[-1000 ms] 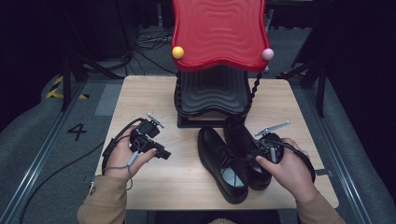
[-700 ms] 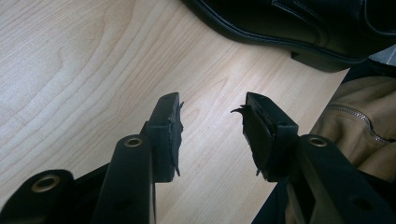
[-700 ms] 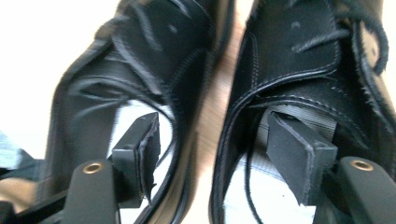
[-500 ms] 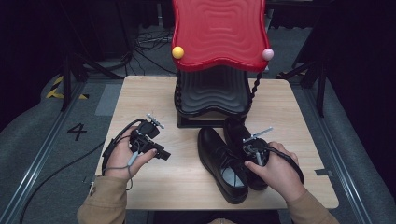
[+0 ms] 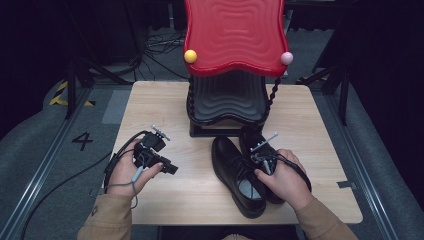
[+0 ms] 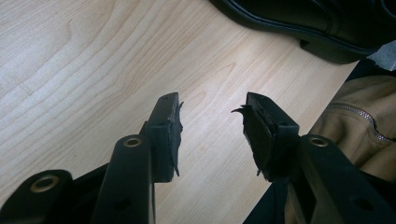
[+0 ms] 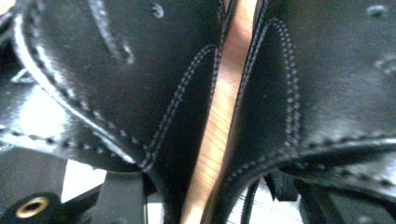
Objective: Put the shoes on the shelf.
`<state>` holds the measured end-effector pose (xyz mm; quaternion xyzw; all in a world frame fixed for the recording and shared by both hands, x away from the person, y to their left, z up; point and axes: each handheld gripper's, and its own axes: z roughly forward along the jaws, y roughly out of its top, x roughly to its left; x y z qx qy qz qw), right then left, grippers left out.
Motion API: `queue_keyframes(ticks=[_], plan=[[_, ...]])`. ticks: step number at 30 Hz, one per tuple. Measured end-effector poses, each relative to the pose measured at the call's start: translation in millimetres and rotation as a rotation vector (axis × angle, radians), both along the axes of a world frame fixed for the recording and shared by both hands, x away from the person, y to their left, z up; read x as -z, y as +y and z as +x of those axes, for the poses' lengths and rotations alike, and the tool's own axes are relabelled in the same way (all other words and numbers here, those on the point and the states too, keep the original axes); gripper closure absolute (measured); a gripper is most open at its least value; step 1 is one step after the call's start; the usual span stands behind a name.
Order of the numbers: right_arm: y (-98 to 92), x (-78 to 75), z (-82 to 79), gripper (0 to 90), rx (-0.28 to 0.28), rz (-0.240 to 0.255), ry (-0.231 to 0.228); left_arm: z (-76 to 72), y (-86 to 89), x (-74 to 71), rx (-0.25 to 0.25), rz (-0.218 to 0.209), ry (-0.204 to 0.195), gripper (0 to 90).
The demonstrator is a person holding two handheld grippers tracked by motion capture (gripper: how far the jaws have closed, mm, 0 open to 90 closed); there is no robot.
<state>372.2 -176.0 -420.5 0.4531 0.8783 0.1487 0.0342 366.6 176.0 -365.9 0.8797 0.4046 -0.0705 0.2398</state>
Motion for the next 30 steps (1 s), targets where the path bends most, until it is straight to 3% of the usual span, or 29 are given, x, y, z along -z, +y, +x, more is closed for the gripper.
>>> queue_keyframes(ticks=[3,7,14,18,23,26,30], plan=[[-0.7,-0.2,1.5,65.7,0.000,0.034,0.016,-0.3,0.3,0.3,0.000,0.001,0.000,56.7],[-1.2,-3.1,-2.1,74.2,-0.002,0.037,-0.009,0.4,-0.1,1.1,0.002,0.000,-0.003,56.7],[-1.2,-3.4,-0.2,74.1,0.020,0.039,0.011,1.8,-0.1,1.9,0.002,0.001,0.004,56.7],[4.8,-3.3,-4.4,72.9,0.004,-0.004,-0.018,1.7,-3.4,2.1,0.007,0.002,0.004,56.6],[-1.9,-0.6,-5.6,72.6,-0.037,0.037,-0.039,2.5,-5.4,3.6,0.014,0.007,0.005,56.6],[-3.9,-0.9,-1.7,74.1,-0.018,0.056,-0.003,3.4,-6.5,4.7,0.013,0.008,0.010,56.5],[0.6,-2.5,2.3,75.4,0.007,0.032,0.032,4.1,-7.3,4.7,0.011,0.008,0.013,56.5]])
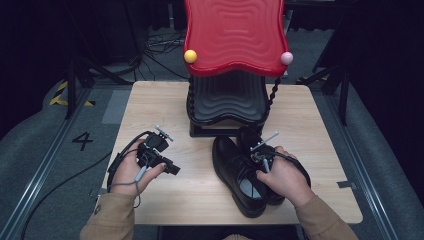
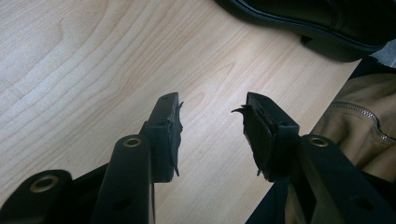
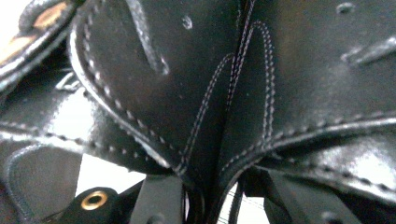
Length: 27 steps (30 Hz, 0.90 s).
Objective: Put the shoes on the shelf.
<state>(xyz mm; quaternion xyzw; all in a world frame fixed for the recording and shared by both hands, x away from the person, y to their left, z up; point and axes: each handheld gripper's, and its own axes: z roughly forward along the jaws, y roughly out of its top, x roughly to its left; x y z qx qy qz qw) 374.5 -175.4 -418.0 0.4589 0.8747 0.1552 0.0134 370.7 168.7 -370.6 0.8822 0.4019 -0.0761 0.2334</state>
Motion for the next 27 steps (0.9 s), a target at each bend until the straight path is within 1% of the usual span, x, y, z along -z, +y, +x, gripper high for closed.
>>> queue_keyframes(ticks=[1,3,6,12,16,17,18,20,23,24,25,26,27], plan=[[0.0,0.0,0.0,75.4,0.000,0.000,0.000,0.0,0.0,0.0,0.000,0.000,0.000,56.5],[1.3,-0.7,3.1,75.9,-0.005,-0.014,0.019,0.7,-0.4,0.1,0.003,0.001,-0.006,56.5],[2.8,-1.4,4.6,76.5,-0.003,-0.028,0.031,1.3,-1.3,0.3,0.005,-0.001,0.001,56.4],[5.4,-2.7,8.1,77.3,-0.001,-0.050,0.055,2.5,-0.9,0.6,0.004,-0.003,0.001,56.4],[4.0,-3.0,8.5,78.3,0.001,-0.038,0.057,3.0,1.6,0.2,0.004,-0.006,-0.003,56.5],[4.2,-3.7,8.6,79.1,0.000,-0.042,0.057,2.9,1.9,0.3,0.000,-0.007,-0.003,56.5],[3.9,-5.2,9.0,80.8,0.001,-0.066,0.043,3.0,2.4,0.0,0.001,-0.008,-0.002,56.5],[1.2,-6.5,10.9,82.0,-0.002,-0.071,0.031,3.1,4.0,-0.5,-0.005,-0.014,-0.001,56.5],[-3.8,-12.1,11.9,82.3,0.007,-0.062,0.058,3.7,6.2,-0.3,-0.011,-0.016,-0.002,56.5],[-3.8,-12.1,11.9,82.3,0.007,-0.062,0.058,3.7,6.2,-0.3,-0.011,-0.016,-0.002,56.6],[-5.2,-14.8,11.7,82.3,-0.005,-0.052,0.069,3.9,6.8,0.0,-0.014,-0.017,-0.002,56.6],[-5.5,-21.2,10.2,82.2,-0.019,-0.039,0.092,3.7,7.4,0.3,-0.015,-0.019,-0.004,56.6],[-4.9,-24.6,9.1,82.2,-0.023,-0.032,0.103,3.6,7.8,-0.3,-0.012,-0.017,-0.002,56.6]])
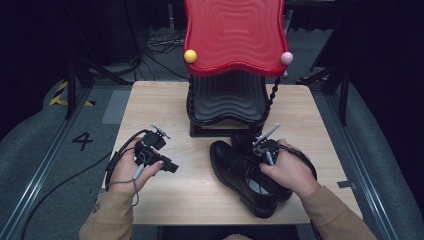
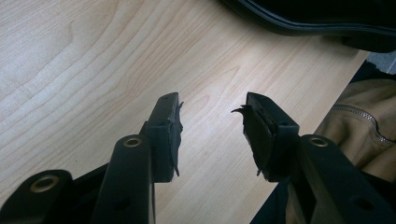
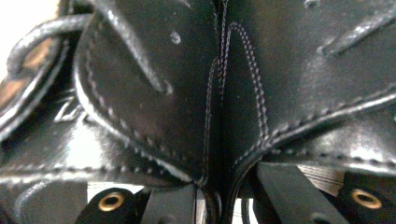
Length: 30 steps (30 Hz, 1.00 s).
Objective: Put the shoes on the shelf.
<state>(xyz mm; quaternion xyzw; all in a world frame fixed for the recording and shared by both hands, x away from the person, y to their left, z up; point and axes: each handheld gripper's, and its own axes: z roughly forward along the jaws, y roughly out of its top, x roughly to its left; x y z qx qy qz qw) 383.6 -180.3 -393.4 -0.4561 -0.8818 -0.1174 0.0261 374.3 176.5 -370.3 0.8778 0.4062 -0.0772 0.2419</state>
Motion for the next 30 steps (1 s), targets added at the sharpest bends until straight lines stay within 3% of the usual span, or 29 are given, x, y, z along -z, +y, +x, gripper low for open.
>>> queue_keyframes(ticks=[4,12,30], plan=[[1.8,-13.7,-3.6,82.1,-0.039,0.000,0.006,-1.2,1.2,-1.9,-0.003,-0.003,-0.006,56.6],[-0.2,-37.8,-10.0,82.2,-0.044,0.025,0.009,-0.8,5.4,-2.6,-0.012,-0.012,-0.006,56.6],[-7.0,-105.2,-19.1,82.4,-0.080,0.027,-0.017,-0.3,10.5,-5.3,-0.026,-0.017,-0.015,56.5]])
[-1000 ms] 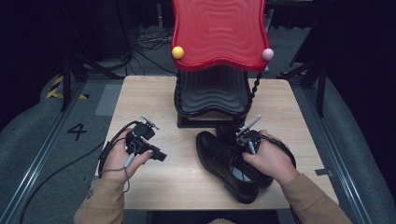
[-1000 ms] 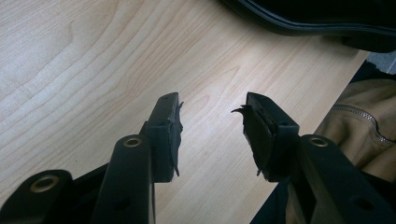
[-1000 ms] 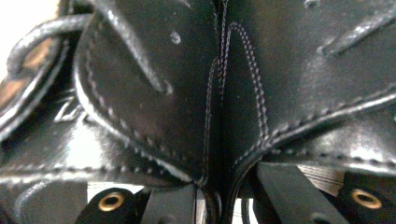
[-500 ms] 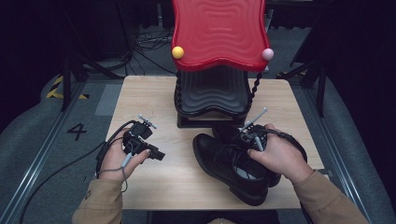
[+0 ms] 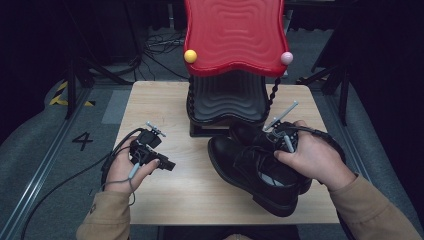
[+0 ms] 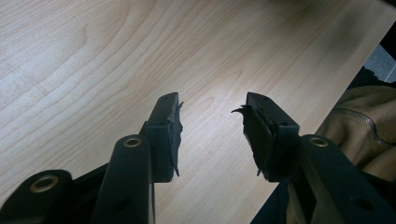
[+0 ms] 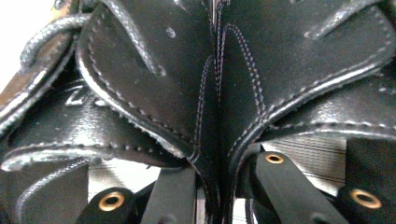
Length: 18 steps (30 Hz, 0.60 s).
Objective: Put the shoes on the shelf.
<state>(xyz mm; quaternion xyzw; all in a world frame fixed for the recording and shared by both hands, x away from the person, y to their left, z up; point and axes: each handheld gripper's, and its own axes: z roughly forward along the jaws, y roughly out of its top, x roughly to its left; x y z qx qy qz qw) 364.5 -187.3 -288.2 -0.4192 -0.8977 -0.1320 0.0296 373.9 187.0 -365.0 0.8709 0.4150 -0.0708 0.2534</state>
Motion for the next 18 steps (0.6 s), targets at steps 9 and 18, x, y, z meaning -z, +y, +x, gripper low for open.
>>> queue_keyframes(ticks=[9,18], plan=[[0.0,-25.3,-2.8,82.4,-0.009,0.008,-0.016,-0.3,2.5,-3.1,-0.008,-0.007,-0.010,56.2],[-0.8,-51.8,-8.4,82.3,-0.017,0.010,-0.039,0.7,0.9,-3.0,-0.002,-0.009,-0.011,56.3]])
